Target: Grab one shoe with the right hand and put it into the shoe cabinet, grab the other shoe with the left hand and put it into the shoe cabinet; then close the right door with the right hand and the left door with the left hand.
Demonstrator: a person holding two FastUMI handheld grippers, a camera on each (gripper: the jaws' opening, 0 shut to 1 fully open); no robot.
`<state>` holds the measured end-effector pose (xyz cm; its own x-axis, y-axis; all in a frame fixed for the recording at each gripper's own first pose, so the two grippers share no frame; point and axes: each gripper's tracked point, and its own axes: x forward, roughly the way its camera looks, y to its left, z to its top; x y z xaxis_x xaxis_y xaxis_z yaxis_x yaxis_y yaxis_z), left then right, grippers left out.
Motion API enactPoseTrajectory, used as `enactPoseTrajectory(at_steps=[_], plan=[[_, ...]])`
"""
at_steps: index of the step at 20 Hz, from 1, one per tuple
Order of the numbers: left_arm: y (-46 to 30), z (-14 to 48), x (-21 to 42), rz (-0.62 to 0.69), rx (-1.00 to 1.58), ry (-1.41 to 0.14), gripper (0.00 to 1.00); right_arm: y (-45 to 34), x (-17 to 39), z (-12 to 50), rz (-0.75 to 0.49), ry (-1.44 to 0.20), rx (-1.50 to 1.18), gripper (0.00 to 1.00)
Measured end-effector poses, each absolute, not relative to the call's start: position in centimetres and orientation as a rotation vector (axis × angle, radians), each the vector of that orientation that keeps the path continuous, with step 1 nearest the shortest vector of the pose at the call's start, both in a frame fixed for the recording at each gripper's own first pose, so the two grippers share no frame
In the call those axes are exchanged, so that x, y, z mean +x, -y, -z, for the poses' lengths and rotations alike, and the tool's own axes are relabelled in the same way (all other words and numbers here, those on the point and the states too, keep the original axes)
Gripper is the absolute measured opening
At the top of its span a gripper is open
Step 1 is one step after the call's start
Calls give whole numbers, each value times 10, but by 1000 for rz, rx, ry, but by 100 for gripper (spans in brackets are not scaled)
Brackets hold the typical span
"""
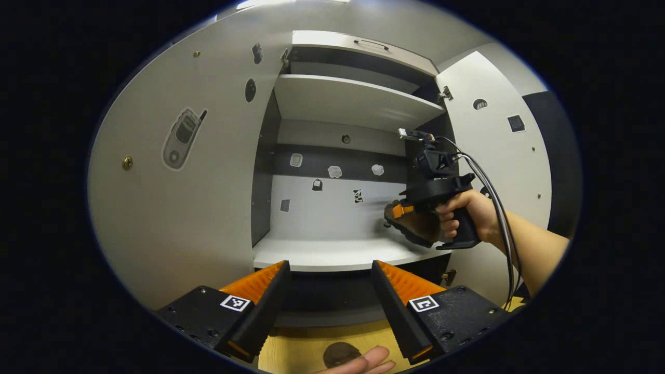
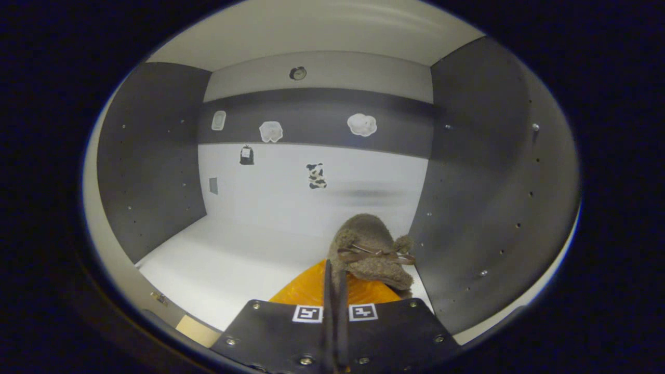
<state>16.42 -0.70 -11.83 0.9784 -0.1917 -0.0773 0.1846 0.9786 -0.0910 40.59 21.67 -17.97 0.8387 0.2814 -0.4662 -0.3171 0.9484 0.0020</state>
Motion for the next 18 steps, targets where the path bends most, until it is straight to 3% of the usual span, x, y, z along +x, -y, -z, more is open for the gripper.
enactPoseTrajectory(at_steps=[8,12,13,17,18], plan=[[14,128,166,195,-86,-120,95,-226,421,208,-333,-534,-132,5],[10,130,168,182,-76,-125,95,-229,413,200,-361,-560,-33,33],[9,130,168,175,-78,-125,95,-229,408,197,-374,-564,-19,51],[17,132,163,186,-90,-132,95,-223,387,181,-384,-538,-58,70],[19,133,163,187,-85,-132,95,-219,383,173,-372,-508,-75,69]])
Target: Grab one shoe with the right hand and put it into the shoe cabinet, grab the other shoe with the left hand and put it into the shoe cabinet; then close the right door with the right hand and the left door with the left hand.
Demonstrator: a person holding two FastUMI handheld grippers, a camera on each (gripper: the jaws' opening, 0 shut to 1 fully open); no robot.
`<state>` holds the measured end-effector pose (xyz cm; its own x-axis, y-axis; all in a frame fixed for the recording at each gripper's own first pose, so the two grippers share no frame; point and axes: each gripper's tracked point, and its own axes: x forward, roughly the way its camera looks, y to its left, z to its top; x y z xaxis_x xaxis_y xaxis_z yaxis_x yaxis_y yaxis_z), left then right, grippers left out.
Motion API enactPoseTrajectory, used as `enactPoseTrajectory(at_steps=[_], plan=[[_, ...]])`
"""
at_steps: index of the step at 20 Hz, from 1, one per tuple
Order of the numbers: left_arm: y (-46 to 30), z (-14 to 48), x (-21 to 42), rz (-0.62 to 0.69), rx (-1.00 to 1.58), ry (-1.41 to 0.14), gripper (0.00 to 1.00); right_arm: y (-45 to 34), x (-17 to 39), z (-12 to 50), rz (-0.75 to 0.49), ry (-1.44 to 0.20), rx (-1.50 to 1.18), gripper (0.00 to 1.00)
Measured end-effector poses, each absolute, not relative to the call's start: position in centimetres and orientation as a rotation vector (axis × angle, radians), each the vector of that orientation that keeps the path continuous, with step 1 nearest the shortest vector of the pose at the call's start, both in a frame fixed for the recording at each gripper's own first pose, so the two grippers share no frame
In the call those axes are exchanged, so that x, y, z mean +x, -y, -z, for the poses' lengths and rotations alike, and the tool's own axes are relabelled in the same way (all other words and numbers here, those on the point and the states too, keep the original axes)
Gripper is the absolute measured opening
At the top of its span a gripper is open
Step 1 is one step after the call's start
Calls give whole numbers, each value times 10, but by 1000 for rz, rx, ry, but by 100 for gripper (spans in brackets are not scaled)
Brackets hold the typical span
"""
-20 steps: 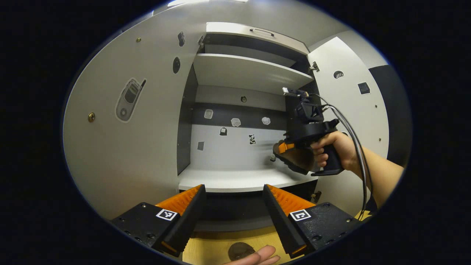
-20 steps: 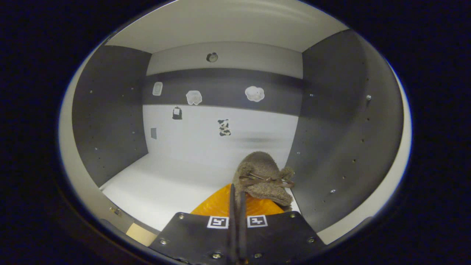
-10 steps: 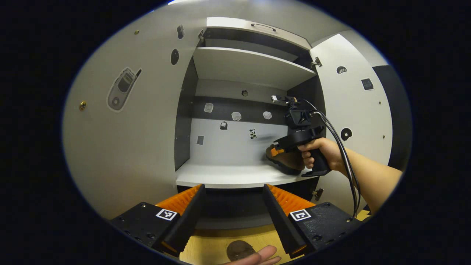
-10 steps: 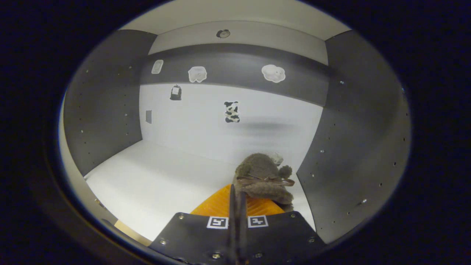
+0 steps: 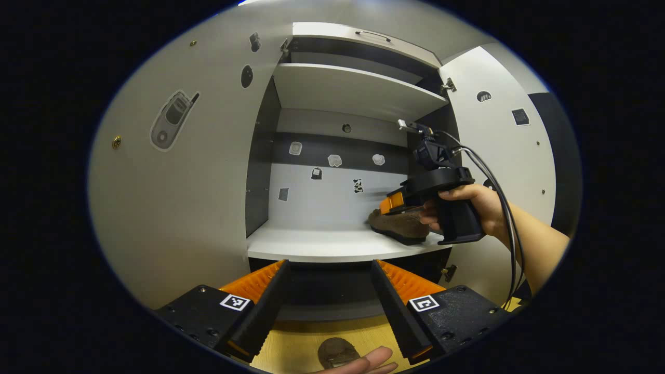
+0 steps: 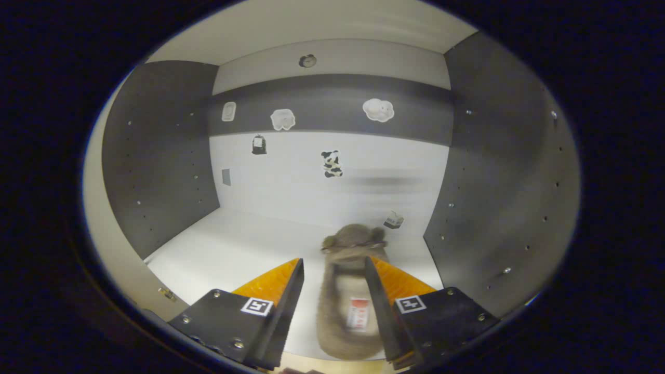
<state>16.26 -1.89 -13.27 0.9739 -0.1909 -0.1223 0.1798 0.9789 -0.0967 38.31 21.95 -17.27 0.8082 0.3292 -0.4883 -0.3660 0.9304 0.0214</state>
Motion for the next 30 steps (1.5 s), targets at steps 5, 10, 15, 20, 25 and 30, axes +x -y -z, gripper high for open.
enactPoseTrajectory(at_steps=[5,10,15,20,25,30], plan=[[19,130,155,169,-74,-123,95,-188,347,130,-217,-408,-26,99],[1,144,145,97,-88,-136,95,-183,271,91,-263,-300,16,98],[-10,194,141,77,-97,-242,96,-164,192,72,-219,-188,38,98],[10,261,126,136,-86,-342,96,-123,130,78,-143,-135,78,98],[20,344,96,157,-73,-480,97,-112,93,95,-143,-133,113,98],[22,413,72,164,-96,-640,97,-102,80,87,-124,-76,92,98]])
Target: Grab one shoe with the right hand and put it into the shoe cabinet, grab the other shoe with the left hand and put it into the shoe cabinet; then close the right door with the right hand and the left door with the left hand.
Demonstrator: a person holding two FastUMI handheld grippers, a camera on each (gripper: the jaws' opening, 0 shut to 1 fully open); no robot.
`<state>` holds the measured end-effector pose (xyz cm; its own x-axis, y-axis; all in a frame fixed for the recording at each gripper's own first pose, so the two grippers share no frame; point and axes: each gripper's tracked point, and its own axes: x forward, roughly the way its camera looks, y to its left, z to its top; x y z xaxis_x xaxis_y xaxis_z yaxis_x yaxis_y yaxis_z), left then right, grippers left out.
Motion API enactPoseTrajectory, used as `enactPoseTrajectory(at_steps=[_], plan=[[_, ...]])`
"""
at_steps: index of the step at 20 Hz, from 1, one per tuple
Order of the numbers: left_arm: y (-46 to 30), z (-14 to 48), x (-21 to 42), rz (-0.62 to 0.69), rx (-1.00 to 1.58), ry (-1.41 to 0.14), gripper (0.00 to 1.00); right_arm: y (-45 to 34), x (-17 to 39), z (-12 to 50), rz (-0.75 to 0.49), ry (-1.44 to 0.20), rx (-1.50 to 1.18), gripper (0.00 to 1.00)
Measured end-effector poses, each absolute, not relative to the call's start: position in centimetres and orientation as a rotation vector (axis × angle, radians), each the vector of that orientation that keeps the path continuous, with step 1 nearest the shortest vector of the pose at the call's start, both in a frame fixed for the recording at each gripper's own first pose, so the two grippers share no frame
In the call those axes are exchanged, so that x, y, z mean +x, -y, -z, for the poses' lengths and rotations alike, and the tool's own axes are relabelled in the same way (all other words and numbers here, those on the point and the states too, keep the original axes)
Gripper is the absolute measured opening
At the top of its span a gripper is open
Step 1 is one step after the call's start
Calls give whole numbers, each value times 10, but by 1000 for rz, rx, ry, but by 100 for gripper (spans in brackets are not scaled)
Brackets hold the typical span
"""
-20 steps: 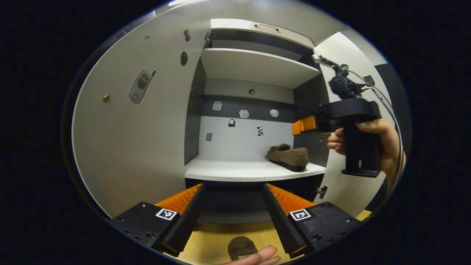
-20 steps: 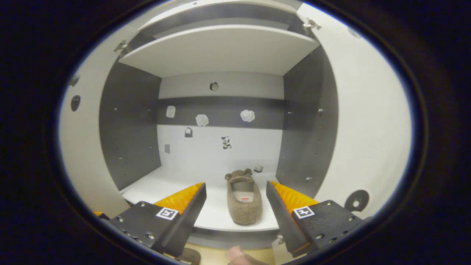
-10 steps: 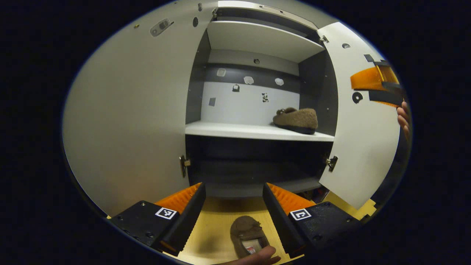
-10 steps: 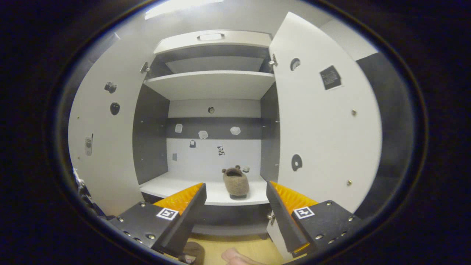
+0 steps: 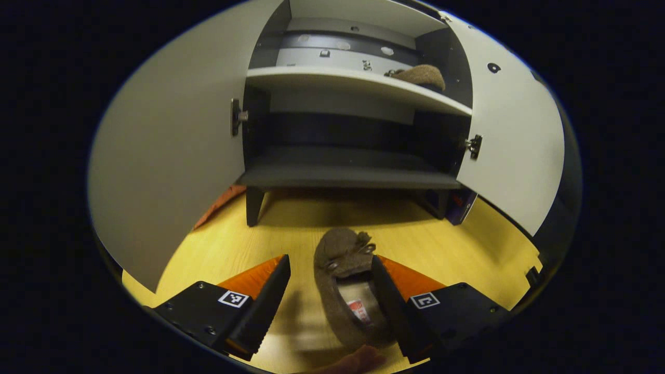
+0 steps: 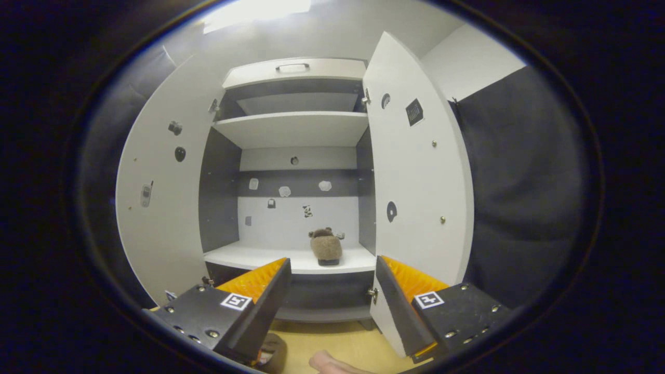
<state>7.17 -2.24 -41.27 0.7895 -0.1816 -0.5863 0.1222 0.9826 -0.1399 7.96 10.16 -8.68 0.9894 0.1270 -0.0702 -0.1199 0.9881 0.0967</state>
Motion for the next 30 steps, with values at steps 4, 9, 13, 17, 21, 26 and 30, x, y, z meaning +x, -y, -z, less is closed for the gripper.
enactPoseTrajectory(at_steps=[4,9,13,17,21,26,30], plan=[[26,456,60,165,-149,-808,92,-91,78,88,-114,-67,106,98],[24,475,62,146,-159,-910,32,-71,80,105,-95,-93,145,98],[19,466,61,143,-96,-898,2,-63,83,125,-92,-143,163,98],[11,445,54,128,-66,-864,1,-59,83,135,-98,-167,164,98],[-1,406,56,107,-66,-768,1,-57,79,139,-102,-163,132,98],[15,333,84,122,-100,-601,1,-66,71,145,-145,-171,133,98],[14,266,112,109,-90,-467,0,-65,69,156,-157,-175,107,98]])
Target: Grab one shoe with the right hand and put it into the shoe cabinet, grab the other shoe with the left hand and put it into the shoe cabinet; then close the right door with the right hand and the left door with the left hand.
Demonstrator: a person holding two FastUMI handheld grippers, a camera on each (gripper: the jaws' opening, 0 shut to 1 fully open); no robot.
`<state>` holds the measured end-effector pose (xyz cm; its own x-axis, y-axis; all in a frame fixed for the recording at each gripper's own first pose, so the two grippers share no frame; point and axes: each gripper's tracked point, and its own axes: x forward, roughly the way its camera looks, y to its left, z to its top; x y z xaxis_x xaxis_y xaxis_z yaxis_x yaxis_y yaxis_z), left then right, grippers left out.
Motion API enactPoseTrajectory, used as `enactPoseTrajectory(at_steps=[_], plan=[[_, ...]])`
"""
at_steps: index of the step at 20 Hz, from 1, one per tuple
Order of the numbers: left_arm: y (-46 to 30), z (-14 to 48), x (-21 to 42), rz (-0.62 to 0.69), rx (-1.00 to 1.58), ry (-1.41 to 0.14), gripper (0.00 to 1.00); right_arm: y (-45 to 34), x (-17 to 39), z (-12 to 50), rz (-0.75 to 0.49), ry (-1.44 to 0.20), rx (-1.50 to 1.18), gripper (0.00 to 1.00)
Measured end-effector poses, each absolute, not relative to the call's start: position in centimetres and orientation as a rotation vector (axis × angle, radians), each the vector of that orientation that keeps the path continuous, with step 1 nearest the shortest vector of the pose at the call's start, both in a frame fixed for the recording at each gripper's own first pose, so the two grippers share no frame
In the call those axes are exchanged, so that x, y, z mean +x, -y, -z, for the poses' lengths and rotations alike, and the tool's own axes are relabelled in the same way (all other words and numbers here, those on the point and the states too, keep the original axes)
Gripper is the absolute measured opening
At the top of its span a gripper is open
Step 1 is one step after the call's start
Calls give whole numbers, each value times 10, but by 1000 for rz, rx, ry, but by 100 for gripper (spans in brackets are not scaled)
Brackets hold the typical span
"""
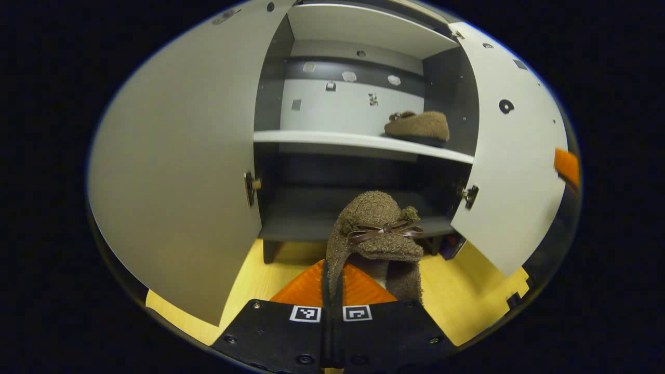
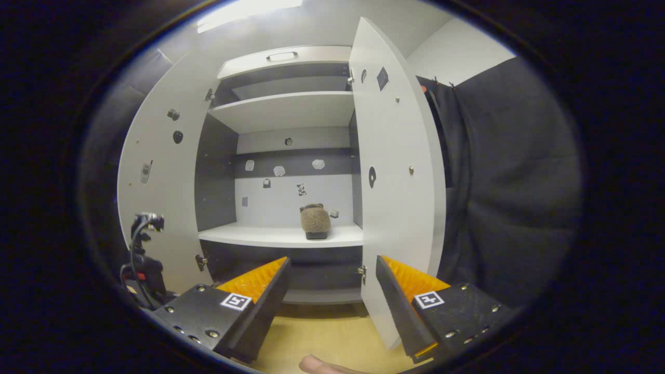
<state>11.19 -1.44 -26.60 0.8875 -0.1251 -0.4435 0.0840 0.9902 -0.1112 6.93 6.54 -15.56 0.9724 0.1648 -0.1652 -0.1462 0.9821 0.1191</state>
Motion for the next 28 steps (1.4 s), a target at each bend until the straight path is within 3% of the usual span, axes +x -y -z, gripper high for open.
enactPoseTrajectory(at_steps=[7,16,21,28], plan=[[15,140,174,77,-119,-225,2,-62,69,169,-191,-198,143,98],[38,36,274,58,-223,-24,2,-46,74,138,-211,-104,173,98],[39,35,323,34,-236,-18,2,-51,78,130,-218,-79,158,98],[46,107,383,-3,-237,-180,2,-67,81,133,-254,-82,144,98]])
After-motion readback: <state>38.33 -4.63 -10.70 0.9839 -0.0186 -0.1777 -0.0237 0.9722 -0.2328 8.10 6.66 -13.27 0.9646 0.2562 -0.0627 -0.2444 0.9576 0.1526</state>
